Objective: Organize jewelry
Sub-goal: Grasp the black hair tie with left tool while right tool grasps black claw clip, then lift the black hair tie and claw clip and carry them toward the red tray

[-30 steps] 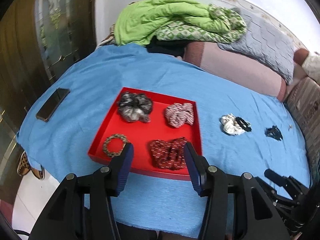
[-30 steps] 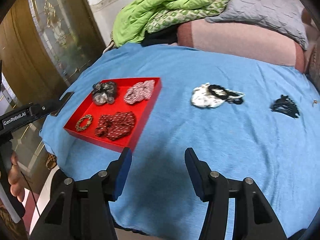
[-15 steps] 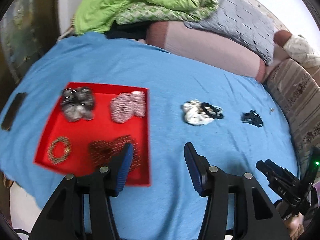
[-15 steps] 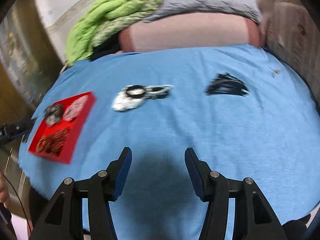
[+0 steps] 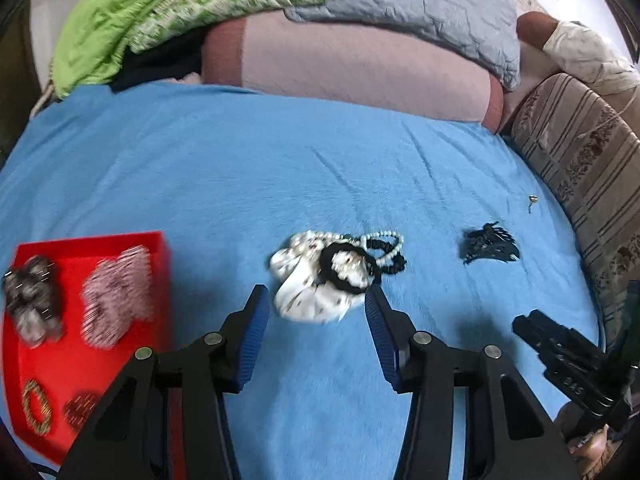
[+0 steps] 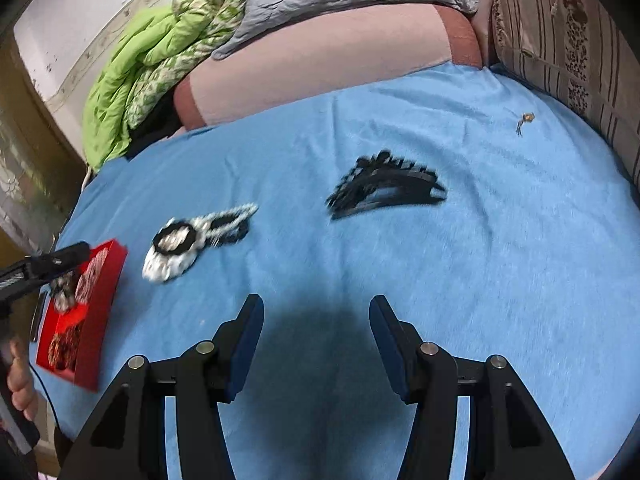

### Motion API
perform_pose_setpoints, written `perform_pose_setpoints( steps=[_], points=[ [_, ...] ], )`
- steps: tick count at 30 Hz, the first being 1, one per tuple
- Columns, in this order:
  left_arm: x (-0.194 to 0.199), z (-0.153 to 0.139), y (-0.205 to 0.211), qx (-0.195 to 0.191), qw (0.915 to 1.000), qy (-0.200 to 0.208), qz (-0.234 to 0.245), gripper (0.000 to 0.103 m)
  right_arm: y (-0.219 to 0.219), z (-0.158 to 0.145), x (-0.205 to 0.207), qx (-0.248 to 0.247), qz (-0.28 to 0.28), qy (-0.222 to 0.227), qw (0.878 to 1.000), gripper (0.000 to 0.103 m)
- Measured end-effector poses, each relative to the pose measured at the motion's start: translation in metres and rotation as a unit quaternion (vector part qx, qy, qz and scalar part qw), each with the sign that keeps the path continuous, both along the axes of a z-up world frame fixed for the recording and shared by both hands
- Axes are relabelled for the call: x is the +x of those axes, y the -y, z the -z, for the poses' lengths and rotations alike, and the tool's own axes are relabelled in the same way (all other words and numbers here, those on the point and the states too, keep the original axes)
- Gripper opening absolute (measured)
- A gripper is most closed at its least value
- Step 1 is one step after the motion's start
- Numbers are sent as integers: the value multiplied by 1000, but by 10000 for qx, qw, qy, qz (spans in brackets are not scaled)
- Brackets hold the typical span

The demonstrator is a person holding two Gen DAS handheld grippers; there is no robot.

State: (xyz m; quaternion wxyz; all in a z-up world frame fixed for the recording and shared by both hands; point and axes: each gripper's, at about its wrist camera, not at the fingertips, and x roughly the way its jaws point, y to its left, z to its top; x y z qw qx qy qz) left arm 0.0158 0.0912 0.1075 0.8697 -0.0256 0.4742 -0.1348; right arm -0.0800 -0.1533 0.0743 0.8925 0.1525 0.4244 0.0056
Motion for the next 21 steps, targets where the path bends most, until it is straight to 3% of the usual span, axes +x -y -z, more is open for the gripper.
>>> perform_pose_setpoints(
  steps=[6,11,15,19,21],
  points=[
    [36,26,12,-144,9994,-323,29,42,23,0,35,148,118,3,9998,59],
    [47,39,16,-267,9984,-479,101,32,39,10,61,837,331,-89,9959,60],
    [51,46,21,-280,9981,-530,157,30,49,20,77,1303,702,-162,9889,63],
    [54,52,22,-317,9975,-617,157,11,57,27,86,1590,989,-195,9821,64],
    [54,52,21,-371,9974,-597,133,10,60,31,88,1687,1124,-205,9790,64]
  ],
)
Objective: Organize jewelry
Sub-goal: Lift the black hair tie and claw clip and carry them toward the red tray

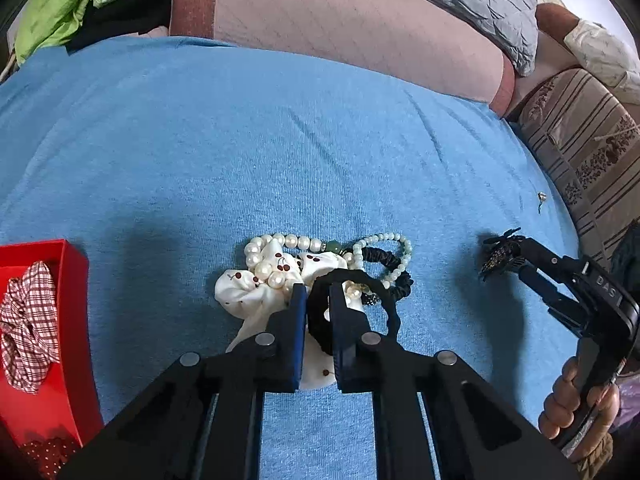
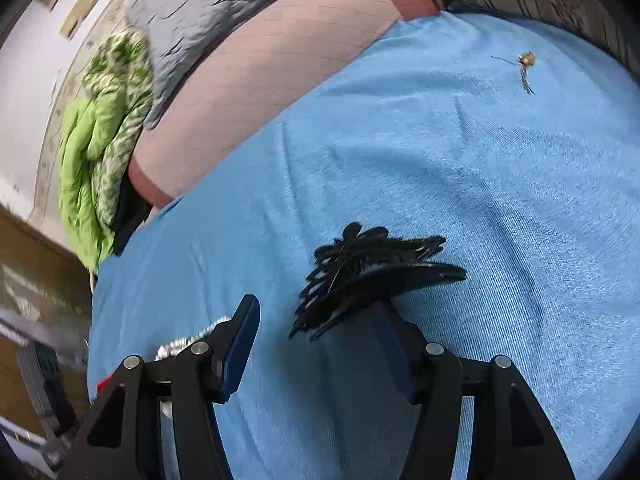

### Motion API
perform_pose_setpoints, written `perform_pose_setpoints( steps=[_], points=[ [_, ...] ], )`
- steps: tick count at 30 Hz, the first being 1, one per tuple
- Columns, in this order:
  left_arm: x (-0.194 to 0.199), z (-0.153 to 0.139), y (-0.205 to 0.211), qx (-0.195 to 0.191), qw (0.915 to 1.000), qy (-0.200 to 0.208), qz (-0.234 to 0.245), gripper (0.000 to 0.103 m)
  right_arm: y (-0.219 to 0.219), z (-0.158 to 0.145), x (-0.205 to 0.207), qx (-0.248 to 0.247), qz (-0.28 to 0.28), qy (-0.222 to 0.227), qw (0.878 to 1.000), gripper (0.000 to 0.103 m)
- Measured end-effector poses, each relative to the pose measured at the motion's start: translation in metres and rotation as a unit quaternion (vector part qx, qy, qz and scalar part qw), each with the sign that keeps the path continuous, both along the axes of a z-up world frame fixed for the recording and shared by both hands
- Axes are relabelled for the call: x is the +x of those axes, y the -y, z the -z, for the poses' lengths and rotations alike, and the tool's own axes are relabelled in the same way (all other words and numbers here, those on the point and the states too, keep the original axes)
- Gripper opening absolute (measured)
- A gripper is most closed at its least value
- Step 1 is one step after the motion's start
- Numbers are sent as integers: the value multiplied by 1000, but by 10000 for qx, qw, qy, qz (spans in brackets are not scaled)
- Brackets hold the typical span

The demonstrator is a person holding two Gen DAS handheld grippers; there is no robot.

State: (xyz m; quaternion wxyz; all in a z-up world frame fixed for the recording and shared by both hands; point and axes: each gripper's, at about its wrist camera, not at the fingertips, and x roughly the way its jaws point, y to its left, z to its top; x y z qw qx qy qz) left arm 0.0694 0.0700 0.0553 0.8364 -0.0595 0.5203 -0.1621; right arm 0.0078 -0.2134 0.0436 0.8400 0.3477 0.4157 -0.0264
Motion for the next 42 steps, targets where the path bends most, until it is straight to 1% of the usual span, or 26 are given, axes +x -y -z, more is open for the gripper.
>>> perform_pose_setpoints(
  steps=[1,2,3,4,6,10,15,20,25,28,32,37,42],
  points=[
    [-1,-1,0,-1,10000,27,4,10,2,2,1,40,53,-19,10000,61],
    [-2,-2,1,-12,10000,46,16,10,4,4,0,78,112,-30,9999,55],
    [-3,-3,1,-38,10000,57,34,9,6,7,-1,115,153,-62,9998,35],
    [-4,-5,2,-73,9999,71,56,9,9,12,-2,232,161,-74,9996,27],
    [-8,-9,4,-105,9998,117,89,9,12,14,-6,354,183,-48,9992,20],
    [-17,-20,8,-175,9994,231,171,9,12,9,-14,311,102,19,9995,7],
    [-37,-38,8,-337,9983,397,270,9,6,-6,-33,219,-137,216,9994,5],
    [-55,-51,2,-533,9971,455,312,9,-3,-20,-60,73,-355,365,9987,5],
    [-74,-61,-12,-741,9958,483,253,9,-14,-28,-83,79,-494,412,9979,5],
    [-84,-66,-22,-750,9956,534,185,9,-22,-30,-94,38,-582,425,9974,5],
    [-97,-72,-34,-741,9955,587,88,9,-30,-35,-105,100,-678,470,9965,5],
    [-114,-76,-53,-872,9943,615,-57,9,-42,-50,-118,70,-816,591,9949,5],
    [-128,-80,-73,-878,9935,678,-245,9,-59,-64,-124,-1,-973,701,9928,5]
  ],
)
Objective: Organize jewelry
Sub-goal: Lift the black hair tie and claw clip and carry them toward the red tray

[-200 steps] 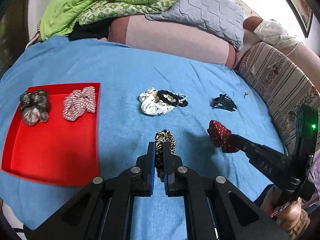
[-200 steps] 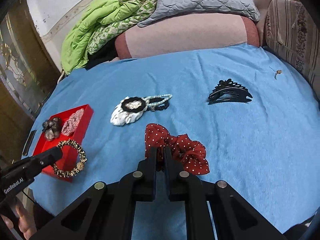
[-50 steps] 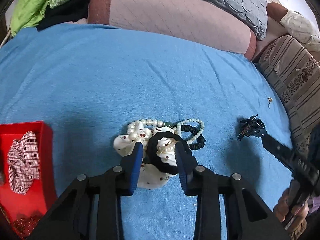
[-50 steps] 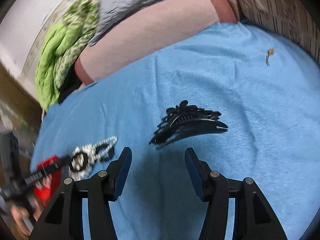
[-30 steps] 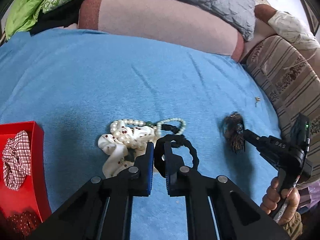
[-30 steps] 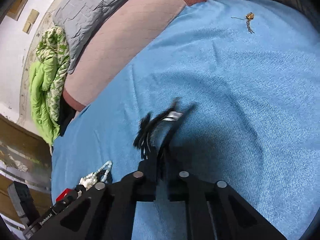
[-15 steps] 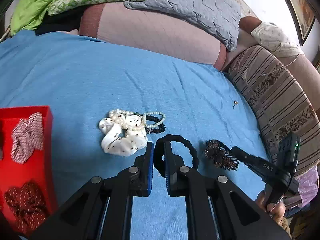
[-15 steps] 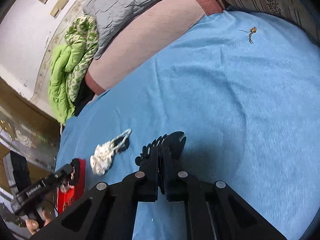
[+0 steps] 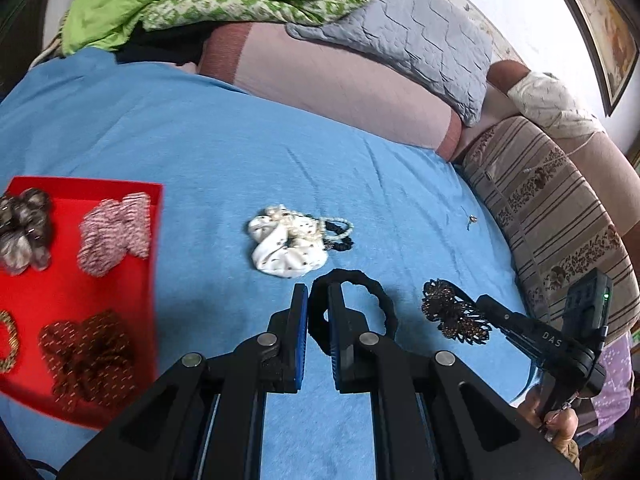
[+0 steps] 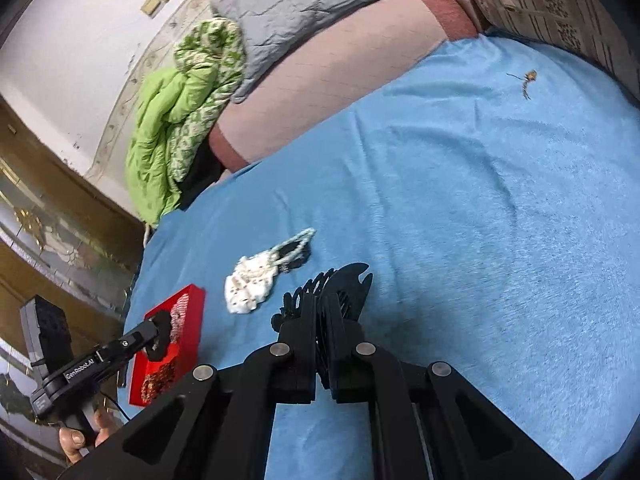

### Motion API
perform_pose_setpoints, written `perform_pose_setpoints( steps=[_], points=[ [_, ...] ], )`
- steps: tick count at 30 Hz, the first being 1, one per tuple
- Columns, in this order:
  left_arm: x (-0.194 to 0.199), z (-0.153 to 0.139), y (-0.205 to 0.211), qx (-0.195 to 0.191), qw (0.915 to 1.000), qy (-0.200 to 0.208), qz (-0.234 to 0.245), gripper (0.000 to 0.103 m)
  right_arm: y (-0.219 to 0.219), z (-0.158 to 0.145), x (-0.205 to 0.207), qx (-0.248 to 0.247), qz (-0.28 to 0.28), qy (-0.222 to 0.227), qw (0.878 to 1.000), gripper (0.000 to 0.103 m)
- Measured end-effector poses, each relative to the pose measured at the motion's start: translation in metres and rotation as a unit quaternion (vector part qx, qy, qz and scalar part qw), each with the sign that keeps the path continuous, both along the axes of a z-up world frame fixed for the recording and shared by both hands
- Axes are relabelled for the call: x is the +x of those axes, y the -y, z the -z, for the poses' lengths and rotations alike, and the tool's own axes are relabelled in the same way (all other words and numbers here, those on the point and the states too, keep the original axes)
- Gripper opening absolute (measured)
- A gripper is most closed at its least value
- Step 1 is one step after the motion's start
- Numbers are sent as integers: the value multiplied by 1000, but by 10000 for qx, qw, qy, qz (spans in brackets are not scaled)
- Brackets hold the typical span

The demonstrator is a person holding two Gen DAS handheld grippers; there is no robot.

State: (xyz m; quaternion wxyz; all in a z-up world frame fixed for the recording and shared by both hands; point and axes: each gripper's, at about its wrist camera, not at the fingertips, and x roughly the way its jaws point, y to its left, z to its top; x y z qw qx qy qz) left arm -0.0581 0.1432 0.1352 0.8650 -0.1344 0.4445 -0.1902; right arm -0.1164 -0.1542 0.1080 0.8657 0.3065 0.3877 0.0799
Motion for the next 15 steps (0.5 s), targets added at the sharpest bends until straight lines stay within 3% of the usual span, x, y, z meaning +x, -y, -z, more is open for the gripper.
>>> perform_pose_setpoints(
  steps=[15],
  points=[
    [-38,3,-112,266,9924,52,-1201,9,-100,-36,5,-390,-1021,248,9937,5]
  ],
)
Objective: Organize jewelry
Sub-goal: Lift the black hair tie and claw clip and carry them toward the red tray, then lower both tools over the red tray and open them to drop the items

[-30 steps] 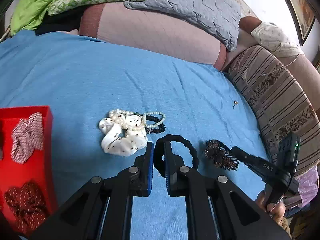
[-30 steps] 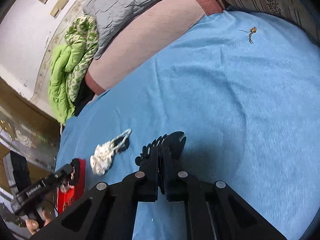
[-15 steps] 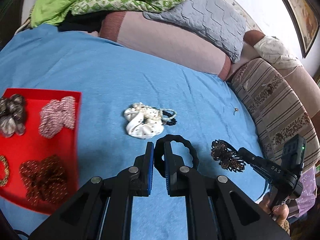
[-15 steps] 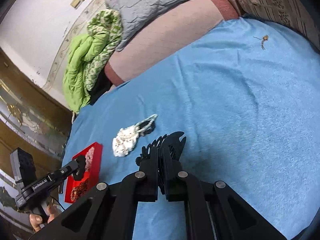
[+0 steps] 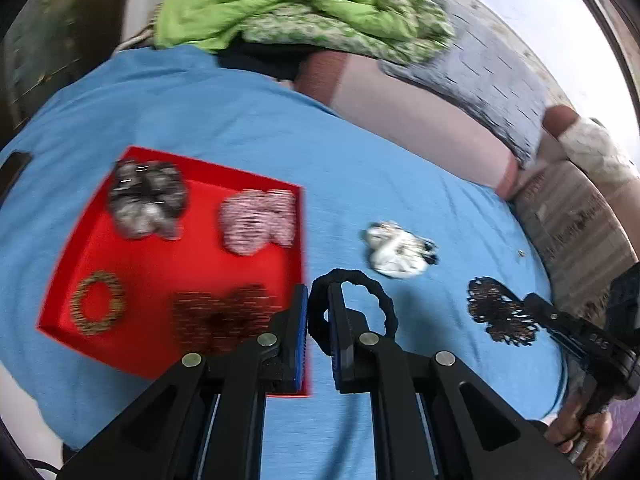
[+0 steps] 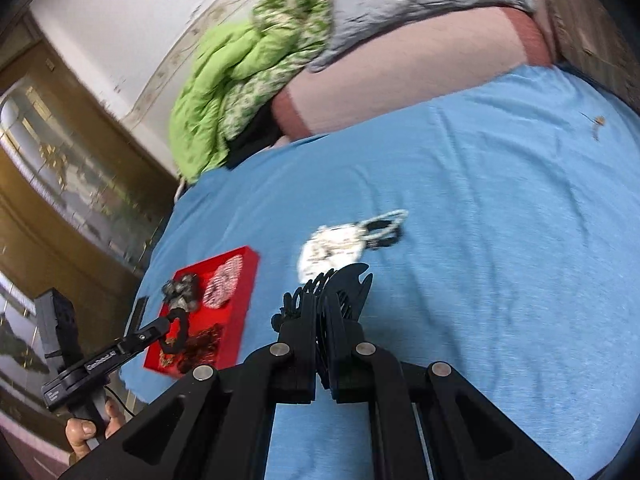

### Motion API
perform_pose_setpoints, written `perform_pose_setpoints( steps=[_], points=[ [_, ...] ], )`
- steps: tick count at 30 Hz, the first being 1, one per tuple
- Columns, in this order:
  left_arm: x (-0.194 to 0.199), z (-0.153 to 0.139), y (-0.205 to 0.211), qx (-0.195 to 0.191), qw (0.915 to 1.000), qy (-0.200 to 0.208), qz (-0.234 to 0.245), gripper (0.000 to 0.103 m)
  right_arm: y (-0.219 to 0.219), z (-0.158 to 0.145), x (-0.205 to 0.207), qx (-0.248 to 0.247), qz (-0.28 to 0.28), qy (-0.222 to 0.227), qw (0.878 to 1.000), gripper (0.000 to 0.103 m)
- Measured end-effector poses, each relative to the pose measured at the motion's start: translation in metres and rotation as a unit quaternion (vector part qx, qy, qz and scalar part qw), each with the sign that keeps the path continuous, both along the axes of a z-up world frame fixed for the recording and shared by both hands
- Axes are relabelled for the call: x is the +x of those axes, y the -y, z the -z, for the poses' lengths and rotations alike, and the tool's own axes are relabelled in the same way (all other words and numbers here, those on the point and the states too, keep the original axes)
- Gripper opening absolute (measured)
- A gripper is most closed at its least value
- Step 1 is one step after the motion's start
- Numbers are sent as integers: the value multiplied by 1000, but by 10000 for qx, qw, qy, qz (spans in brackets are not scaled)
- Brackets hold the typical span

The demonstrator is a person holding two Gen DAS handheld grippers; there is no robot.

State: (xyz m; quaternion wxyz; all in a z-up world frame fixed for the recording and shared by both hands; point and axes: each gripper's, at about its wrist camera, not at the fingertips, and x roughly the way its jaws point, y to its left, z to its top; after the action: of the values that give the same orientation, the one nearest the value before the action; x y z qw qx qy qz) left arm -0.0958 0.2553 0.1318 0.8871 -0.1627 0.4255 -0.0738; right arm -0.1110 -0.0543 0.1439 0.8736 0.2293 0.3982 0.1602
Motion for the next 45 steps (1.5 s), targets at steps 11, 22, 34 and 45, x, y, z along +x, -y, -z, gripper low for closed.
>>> perform_pose_setpoints(
  steps=[11,22,34,45],
  points=[
    [5,16,-81,72,9973,-106,-717,9,-101,-15,32,-286,-873,101,9957,5],
    [24,37,-106,210,9961,-244,-819,9,-191,-7,76,-295,-1421,14,9894,5],
    [41,54,-124,482,9931,-413,-984,9,-242,46,108,-410,-1676,-503,9837,5],
    [47,64,-127,544,9922,-551,-973,10,-251,64,99,-748,-1780,-537,9797,6]
  ],
)
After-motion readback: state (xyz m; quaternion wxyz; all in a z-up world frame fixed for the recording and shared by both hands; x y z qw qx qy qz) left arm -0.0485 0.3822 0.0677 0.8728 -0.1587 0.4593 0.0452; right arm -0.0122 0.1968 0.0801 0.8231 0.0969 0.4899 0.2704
